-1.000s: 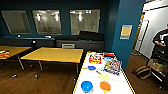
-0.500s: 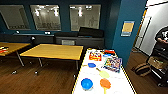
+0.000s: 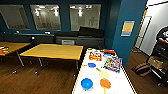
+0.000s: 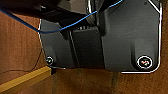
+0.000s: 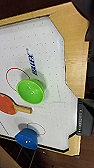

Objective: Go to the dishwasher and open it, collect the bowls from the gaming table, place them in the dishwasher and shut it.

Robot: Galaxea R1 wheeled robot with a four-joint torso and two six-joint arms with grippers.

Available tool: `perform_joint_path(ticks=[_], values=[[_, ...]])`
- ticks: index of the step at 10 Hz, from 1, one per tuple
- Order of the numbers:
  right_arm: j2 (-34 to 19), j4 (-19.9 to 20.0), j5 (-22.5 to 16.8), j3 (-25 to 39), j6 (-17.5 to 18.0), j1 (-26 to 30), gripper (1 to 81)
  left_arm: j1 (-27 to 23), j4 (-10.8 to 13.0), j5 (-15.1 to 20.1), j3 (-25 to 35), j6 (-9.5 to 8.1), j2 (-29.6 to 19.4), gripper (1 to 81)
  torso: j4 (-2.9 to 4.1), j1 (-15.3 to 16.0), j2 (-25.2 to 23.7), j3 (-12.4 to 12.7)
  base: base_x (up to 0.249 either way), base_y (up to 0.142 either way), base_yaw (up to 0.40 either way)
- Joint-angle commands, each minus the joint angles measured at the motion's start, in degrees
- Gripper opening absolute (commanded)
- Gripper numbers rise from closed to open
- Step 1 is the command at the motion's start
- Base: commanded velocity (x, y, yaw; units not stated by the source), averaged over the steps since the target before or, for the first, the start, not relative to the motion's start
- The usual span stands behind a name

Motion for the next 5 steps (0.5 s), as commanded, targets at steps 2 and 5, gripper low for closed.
perform_joint_path(ticks=[2,5], values=[[1.1,0.4,-11.7,-6.4,3.9,10.0,81.1,-2.4,0.3,2.5,0.5,0.32,0.0,81.1,0.0,0.0,0.0,0.0,0.0,0.0,0.0],[7.5,0.5,-13.4,-13.0,3.9,9.7,81.1,-2.4,0.3,2.5,0.4,0.32,0.0,81.1,0.0,0.0,0.0,0.0,0.0,0.0,0.0]])
